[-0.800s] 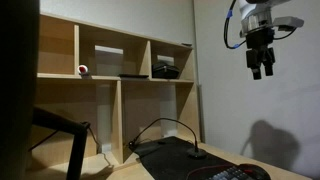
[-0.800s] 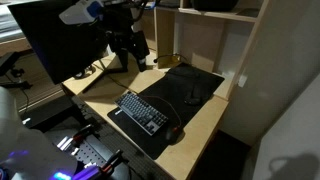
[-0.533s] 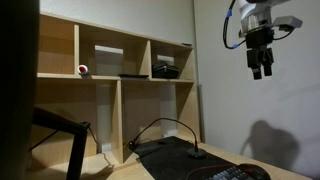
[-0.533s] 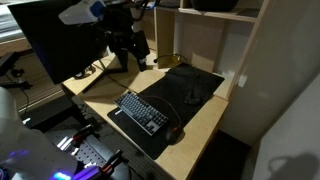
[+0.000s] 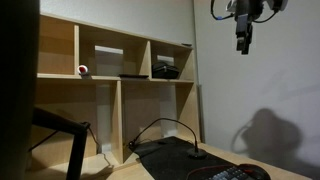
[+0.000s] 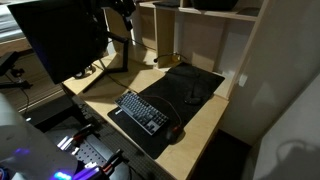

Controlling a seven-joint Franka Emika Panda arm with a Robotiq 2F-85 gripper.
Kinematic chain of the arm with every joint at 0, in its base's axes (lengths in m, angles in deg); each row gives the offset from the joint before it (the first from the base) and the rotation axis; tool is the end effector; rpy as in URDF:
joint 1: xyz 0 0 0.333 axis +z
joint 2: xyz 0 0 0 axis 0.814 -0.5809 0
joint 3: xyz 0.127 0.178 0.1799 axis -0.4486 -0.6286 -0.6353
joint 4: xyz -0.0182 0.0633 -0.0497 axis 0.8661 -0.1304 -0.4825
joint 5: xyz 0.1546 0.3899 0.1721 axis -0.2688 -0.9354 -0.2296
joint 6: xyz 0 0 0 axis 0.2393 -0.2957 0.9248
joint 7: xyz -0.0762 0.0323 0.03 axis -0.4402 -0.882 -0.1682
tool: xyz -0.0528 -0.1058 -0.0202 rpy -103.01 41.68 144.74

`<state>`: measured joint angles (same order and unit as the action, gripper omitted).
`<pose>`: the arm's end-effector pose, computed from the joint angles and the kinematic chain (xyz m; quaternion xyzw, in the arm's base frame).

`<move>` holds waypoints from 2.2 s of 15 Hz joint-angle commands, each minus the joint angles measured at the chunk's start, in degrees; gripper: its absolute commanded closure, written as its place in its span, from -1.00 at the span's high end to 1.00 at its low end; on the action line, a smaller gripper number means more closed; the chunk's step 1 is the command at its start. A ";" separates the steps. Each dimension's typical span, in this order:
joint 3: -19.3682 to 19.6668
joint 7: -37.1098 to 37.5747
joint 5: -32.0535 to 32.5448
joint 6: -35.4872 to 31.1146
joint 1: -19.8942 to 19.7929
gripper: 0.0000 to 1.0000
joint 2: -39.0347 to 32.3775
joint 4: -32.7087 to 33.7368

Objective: Remove the object from the shelve and put it on the table

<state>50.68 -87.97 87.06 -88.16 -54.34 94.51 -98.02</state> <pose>0.4045 -0.1176 0.6080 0.9837 0.1397 0.1074 0.0360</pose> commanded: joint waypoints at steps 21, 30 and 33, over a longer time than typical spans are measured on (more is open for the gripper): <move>-16.30 27.77 -19.85 -10.91 9.94 1.00 -26.10 12.93; -18.71 38.79 -20.41 -12.60 9.09 1.00 -32.55 20.89; -21.21 46.50 -23.45 -23.23 10.18 1.00 -38.83 24.49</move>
<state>32.37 -47.07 65.88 -104.31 -43.91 61.72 -77.10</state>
